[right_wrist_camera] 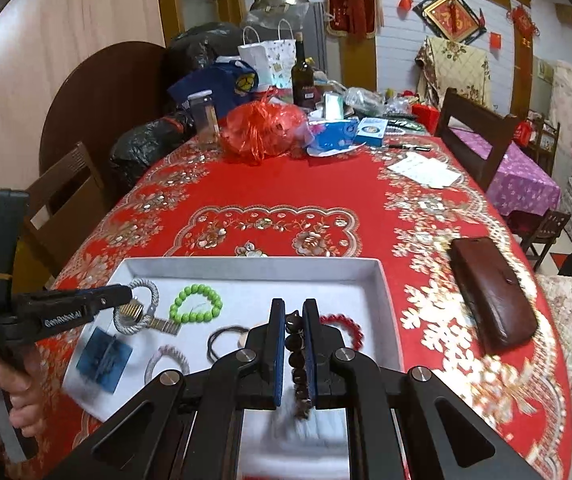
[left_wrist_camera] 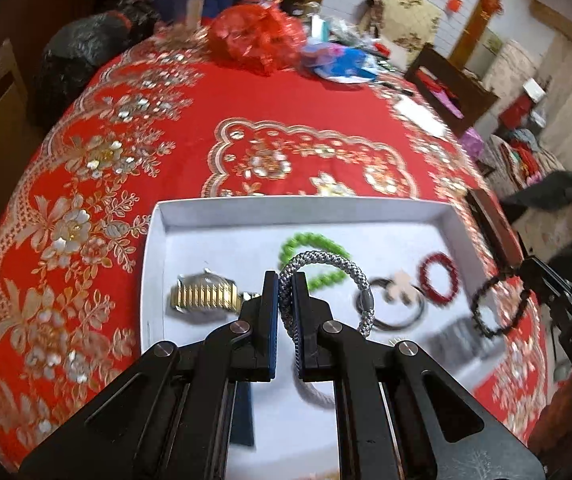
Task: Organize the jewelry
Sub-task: 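Carry both bracelets into the tray and open both tools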
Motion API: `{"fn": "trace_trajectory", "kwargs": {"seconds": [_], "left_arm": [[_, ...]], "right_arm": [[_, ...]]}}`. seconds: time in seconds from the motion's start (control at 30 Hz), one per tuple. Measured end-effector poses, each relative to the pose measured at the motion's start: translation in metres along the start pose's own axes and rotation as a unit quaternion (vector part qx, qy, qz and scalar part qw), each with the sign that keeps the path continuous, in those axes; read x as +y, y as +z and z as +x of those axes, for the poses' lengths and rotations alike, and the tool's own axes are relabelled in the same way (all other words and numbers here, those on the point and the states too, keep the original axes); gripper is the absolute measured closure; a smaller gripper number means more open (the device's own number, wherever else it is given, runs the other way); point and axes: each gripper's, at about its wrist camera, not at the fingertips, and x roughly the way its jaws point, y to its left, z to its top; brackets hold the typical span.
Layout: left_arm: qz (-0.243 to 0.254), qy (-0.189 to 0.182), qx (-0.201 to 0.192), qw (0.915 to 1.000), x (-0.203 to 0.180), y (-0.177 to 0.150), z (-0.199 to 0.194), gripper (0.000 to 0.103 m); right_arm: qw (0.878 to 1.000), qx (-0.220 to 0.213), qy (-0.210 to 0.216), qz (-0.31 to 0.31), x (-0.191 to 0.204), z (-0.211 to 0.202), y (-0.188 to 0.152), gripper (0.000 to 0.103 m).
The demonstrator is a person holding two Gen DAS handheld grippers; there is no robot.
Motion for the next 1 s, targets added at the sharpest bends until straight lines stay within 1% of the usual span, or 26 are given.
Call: {"fn": "trace_trajectory", "kwargs": {"seconds": [0.1,0.17,0.23,0.37,0.47,0.53,0.7,0.8,0.87,0.93,1.0], "left_arm": [[-0.011,0.012,0.014,0.9998,0.009,0.005,0.017,0.098],[-0.016,0.020,0.014,0.9996,0.014,0.009,0.024,0.098],[-0.029,0.018,0.012,0.9993,0.020,0.015,0.028,0.098],[-0.026,0.023,0.007,0.9994,0.021,0.022,0.034,0.098],[-0.035,0.033,0.010,0.9988,0.024,0.022,0.041,0.098],[-0.035,0.031,0.013,0.9988,0.025,0.023,0.044,0.098],[-0.031,0.036,0.005,0.9988,0.027,0.026,0.043,0.098],[-0.036,0.040,0.009,0.9985,0.031,0.025,0.046,0.098],[-0.036,0.042,0.008,0.9984,0.033,0.025,0.047,0.098],[-0.035,0.044,0.012,0.9984,0.033,0.024,0.048,0.097],[-0.038,0.049,0.012,0.9980,0.034,0.022,0.048,0.092]], "right_arm": [[1.000,0.000,0.011,0.006,0.001,0.015,0.008,0.095],[1.000,0.001,0.018,0.009,0.004,0.024,0.012,0.095],[0.999,0.005,0.029,0.013,0.007,0.032,0.015,0.095],[0.999,0.010,0.036,0.013,0.013,0.047,0.019,0.095],[0.999,0.021,0.039,0.020,0.015,0.061,0.018,0.095],[0.999,0.024,0.033,0.021,0.017,0.065,0.018,0.095],[0.998,0.021,0.049,0.023,0.028,0.067,0.022,0.095],[0.998,0.015,0.053,0.019,0.032,0.067,0.024,0.095],[0.998,0.017,0.048,0.025,0.027,0.071,0.021,0.095],[0.998,0.019,0.034,0.043,0.014,0.077,0.016,0.095],[0.997,0.026,0.035,0.071,-0.003,0.083,0.011,0.093]]}}
